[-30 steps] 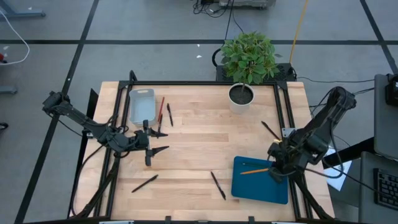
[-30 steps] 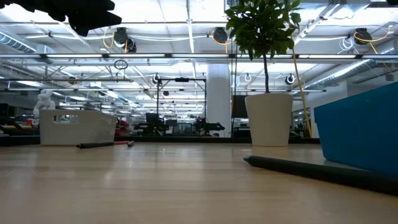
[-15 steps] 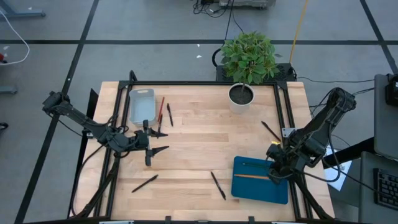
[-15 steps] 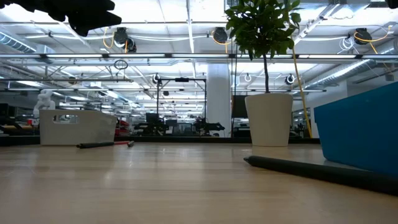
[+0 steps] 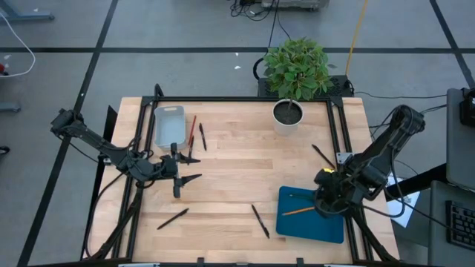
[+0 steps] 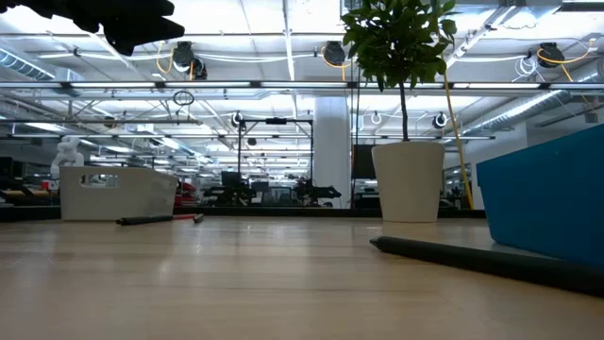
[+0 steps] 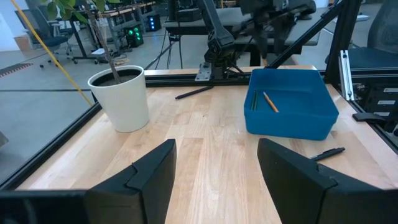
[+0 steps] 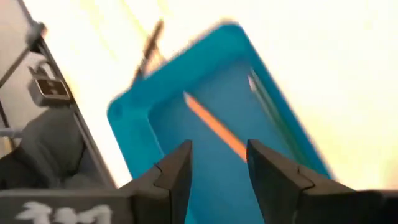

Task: Sort pens & pencils
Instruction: Put the red pencil into the blue bin

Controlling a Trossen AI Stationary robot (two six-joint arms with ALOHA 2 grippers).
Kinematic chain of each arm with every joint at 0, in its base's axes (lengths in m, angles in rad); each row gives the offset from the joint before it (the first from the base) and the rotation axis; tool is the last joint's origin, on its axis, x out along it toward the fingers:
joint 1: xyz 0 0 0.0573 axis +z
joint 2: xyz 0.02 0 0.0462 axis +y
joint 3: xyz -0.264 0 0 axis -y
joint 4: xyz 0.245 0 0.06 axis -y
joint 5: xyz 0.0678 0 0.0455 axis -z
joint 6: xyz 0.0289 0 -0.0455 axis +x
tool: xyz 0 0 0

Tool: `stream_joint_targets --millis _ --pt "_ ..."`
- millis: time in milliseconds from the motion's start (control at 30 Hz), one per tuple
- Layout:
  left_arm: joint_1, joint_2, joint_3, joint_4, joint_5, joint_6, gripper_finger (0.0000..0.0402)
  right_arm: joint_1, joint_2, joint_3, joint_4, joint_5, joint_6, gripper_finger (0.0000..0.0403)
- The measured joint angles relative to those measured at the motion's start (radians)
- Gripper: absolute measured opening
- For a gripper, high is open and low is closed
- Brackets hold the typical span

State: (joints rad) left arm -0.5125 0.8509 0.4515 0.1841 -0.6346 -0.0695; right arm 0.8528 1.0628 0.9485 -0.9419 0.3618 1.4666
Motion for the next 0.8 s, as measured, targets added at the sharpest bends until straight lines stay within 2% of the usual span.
stream_joint_targets --millis 133,300,400,500,600,700,800 --pt "0.0 0.0 0.0 0.0 0.0 0.004 0.0232 -0.037 0.041 0.0 0.121 0.179 -0.266 0.0143" --pt "0.0 0.0 0.0 0.0 0.0 0.004 0.0232 -0.148 0.135 0.0 0.279 0.367 -0.64 0.0143" --pt "0.0 0.0 0.0 0.0 0.0 0.004 0.0232 -0.236 0.221 0.0 0.436 0.431 -0.877 0.0143" --pt "0.0 0.0 0.0 0.0 0.0 0.004 0.0232 -0.328 0.313 0.0 0.652 0.423 -1.117 0.0143" --pt "0.001 0.0 0.0 0.0 0.0 0.004 0.0232 -0.406 0.399 -0.001 0.899 0.356 -1.339 0.0143" --pt "0.001 0.0 0.0 0.0 0.0 0.003 0.0232 -0.467 0.47 -0.001 1.169 0.238 -1.514 0.0143" --pt "0.001 0.0 0.0 0.0 0.0 0.003 0.0232 -0.517 0.519 -0.019 1.479 0.062 -1.641 0.0143"
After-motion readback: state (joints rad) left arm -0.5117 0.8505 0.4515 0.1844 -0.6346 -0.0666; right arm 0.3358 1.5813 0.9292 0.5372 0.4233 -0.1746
